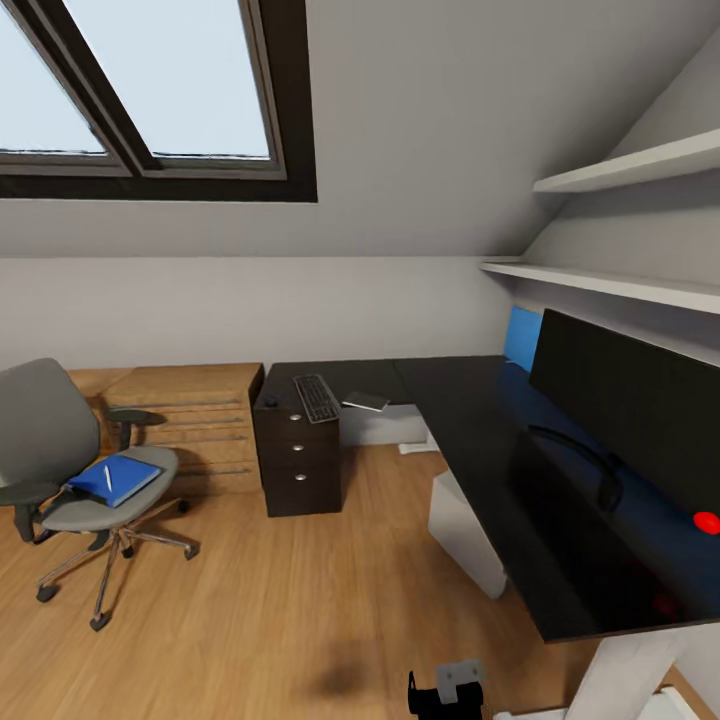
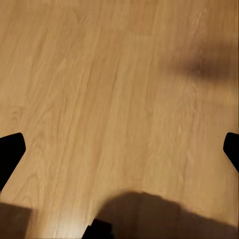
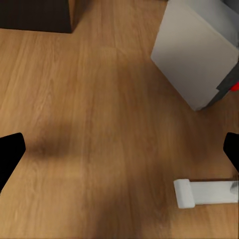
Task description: In the bedroom, organize the workspace by keeping the computer under the desk, ensuring the monitor is on the desk, placing the keyboard on the desk next to the monitor, placing the mouse on the desk next to the keyboard, moving the folder from the swivel chair onto the desk next to the mouse, stacking the notebook on top of the folder with the pen on top of the notebook, and positioning the swivel chair next to the desk.
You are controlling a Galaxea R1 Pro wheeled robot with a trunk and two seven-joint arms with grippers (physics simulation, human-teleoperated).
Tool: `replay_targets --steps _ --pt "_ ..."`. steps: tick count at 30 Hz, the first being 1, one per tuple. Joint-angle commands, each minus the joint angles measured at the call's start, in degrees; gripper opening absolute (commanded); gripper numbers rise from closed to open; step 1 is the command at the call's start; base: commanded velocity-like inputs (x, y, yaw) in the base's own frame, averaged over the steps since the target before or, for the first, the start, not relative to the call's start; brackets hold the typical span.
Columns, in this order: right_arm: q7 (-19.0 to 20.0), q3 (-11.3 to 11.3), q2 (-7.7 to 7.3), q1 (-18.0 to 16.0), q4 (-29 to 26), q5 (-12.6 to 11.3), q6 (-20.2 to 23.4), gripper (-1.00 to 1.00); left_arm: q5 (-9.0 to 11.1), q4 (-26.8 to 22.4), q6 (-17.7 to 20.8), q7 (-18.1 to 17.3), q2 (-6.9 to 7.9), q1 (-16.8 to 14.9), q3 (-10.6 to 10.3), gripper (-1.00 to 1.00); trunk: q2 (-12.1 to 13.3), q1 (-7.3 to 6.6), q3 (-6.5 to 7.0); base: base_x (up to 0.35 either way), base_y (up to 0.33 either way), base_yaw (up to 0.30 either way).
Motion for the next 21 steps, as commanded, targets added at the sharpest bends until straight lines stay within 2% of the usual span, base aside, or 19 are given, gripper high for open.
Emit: replay_targets --steps 1,17,19,21 --pt "-0.13 0.51 0.02 -0.05 0.06 -0.55 -0.19 1.0 0.53 0.03 -0.24 -0.01 -0.04 -0.04 0.04 1.0 -0.04 0.04 -0.07 0.334 0.068 0.0" --pt "-0.12 0.57 0.02 -0.05 -1.7 -0.39 -0.19 1.0 0.57 0.04 -0.24 -0.01 0.06 -0.04 0.04 1.0 -0.04 0.04 -0.07 0.334 0.08 0.0" --pt "-0.18 0.48 0.02 -0.05 -9.27 -0.65 0.35 1.0 0.59 0.02 -0.26 -0.01 0.15 -0.04 0.04 1.0 -0.04 0.04 -0.07 0.334 0.091 0.0" --pt "-0.2 0.44 0.02 -0.05 -12.45 -0.76 0.46 1.0 0.6 0.0 -0.28 -0.01 0.17 -0.04 0.05 1.0 -0.04 0.04 -0.07 0.334 0.091 0.0"
